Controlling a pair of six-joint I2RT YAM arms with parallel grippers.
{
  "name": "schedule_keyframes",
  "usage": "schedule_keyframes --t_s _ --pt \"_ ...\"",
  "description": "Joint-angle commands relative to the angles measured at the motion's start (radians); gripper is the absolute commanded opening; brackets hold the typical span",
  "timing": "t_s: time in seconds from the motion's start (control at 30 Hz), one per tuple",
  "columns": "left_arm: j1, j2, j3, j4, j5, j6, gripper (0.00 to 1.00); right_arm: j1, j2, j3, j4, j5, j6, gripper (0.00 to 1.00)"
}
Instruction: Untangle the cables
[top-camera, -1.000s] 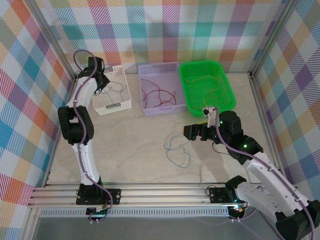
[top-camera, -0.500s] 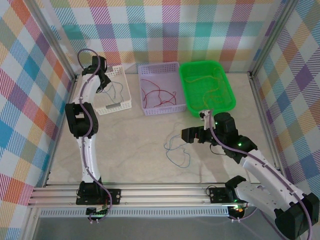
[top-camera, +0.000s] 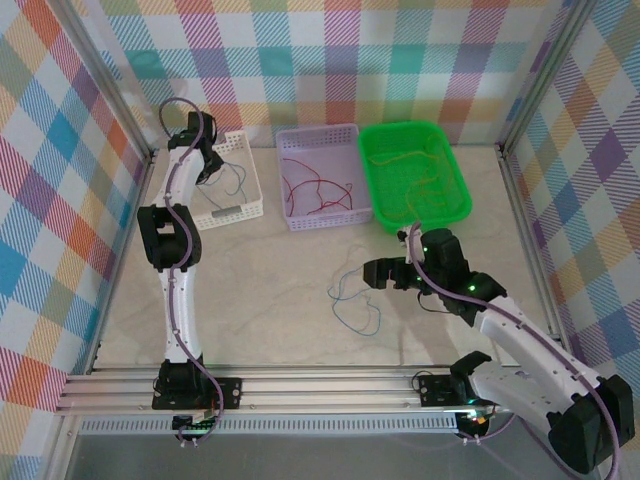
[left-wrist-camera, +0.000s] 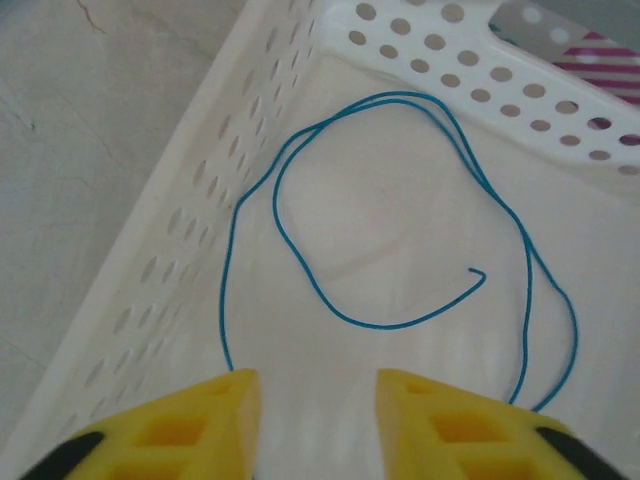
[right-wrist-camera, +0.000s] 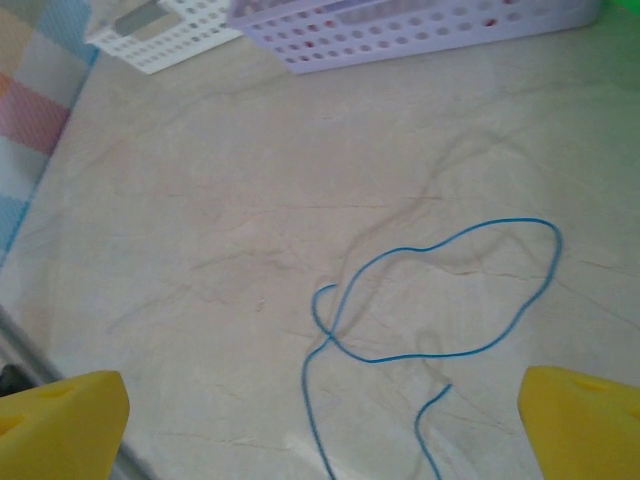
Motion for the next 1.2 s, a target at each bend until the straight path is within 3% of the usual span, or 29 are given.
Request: schedule_keyframes --t_s 0.0,0.2,0.23,0.27,0.3,0.47,0.67,0.77,1.0,1.17 --pt "-0.015 -0.041 0.025 -0.042 0.047 0.023 0.47 0.006 0.032 0.007 -0.071 0.104 0.030 1.00" --pt "-0.046 -0.177 -0.049 -0.045 0.124 0.004 0.67 0.007 0.155 0.002 -0.116 0.096 0.061 1.00" --pt "-0.054 -0.208 -0.079 -0.037 0.135 -0.001 0.79 0.007 0.167 -0.003 -0.105 0.090 0.066 1.00" --pt "-0.060 -0.237 -0.105 -0.030 0.144 -0.001 0.81 0.009 0.174 -0.013 -0.093 0.084 0.074 1.00" --pt "-0.067 -0.271 -0.138 -0.023 0.146 -0.004 0.99 0.009 0.180 -0.023 -0.072 0.078 0.082 1.00" --pt "-0.101 -0.427 -0.288 -0.010 0.179 -0.023 1.00 0.019 0.226 -0.047 0.026 0.041 0.110 1.00" --pt "-0.128 -0.689 -0.594 0.105 0.240 -0.091 1.00 0.024 0.351 -0.040 0.135 0.006 0.145 0.99" --pt "-0.153 -0.824 -0.762 0.163 0.271 -0.134 1.00 0.026 0.422 -0.030 0.181 0.001 0.161 0.95" --pt "-0.256 -1.063 -1.038 0.237 0.248 -0.160 1.00 0.035 0.536 -0.016 0.263 0.015 0.208 0.80" --pt "-0.303 -1.176 -1.169 0.244 0.257 -0.161 1.00 0.034 0.597 -0.009 0.348 0.019 0.221 0.54"
